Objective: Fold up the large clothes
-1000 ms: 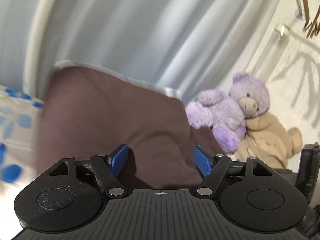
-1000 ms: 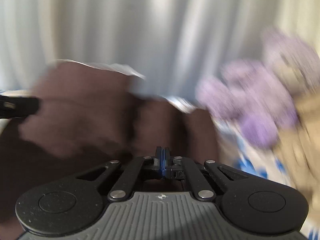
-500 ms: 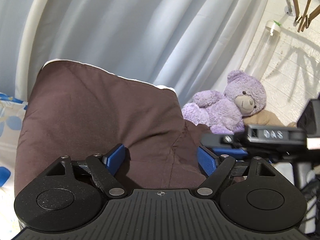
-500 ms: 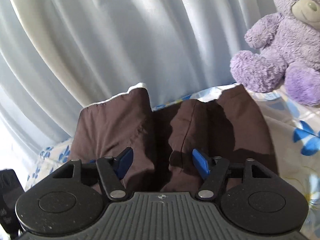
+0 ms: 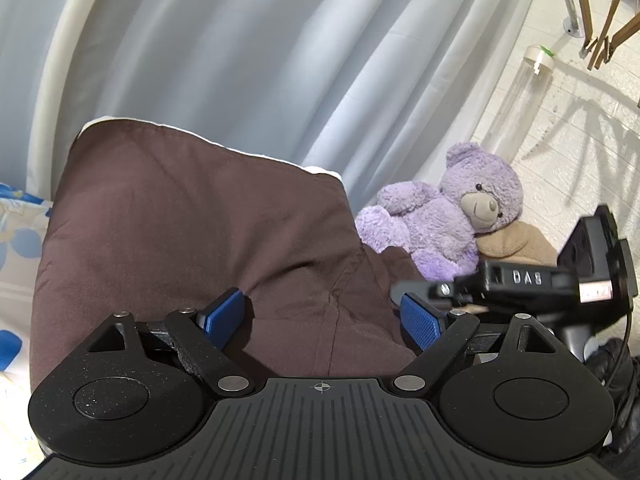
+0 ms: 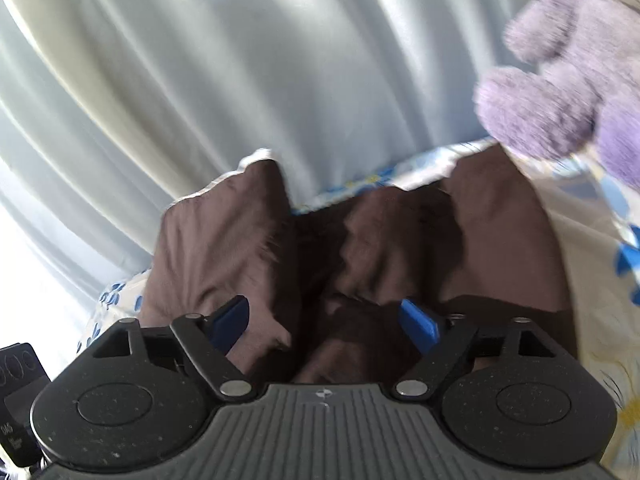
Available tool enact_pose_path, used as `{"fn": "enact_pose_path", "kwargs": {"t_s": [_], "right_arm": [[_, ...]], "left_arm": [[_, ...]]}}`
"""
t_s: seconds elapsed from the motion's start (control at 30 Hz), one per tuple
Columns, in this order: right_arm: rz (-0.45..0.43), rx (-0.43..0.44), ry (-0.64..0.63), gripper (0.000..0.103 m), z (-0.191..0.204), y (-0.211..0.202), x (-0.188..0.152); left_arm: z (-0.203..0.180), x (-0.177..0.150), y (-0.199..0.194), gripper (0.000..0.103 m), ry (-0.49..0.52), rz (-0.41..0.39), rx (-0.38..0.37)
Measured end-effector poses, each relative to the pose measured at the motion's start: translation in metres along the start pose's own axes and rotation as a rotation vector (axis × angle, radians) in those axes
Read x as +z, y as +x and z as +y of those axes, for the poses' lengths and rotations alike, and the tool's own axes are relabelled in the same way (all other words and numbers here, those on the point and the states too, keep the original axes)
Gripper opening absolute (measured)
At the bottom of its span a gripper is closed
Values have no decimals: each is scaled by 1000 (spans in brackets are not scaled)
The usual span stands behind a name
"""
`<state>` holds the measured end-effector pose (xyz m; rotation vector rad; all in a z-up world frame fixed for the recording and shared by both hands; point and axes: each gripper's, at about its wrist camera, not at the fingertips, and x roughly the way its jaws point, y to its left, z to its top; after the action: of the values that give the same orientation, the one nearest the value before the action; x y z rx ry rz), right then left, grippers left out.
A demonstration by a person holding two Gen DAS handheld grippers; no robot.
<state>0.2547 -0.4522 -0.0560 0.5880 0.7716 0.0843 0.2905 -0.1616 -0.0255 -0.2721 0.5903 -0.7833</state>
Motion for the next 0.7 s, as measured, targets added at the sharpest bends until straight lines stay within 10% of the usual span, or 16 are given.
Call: {"fn": "enact_pose_path", "kwargs": {"t_s": [0.37,0.5,0.53,0.7], "right_arm": [[1,32,-143,76,60,44,41],[34,15,-161,34,56,71,35],[12,-4,-178,19,56,68,28],[-108,-88,-353,13,73,40,8]], "left_arm": [[-7,-4,2,95,52,4,6],[-7,2,-17,95,28,35,20],[-6,6,-28,95,20,28,60],[43,12,-75,97,-21,-125,356]]}}
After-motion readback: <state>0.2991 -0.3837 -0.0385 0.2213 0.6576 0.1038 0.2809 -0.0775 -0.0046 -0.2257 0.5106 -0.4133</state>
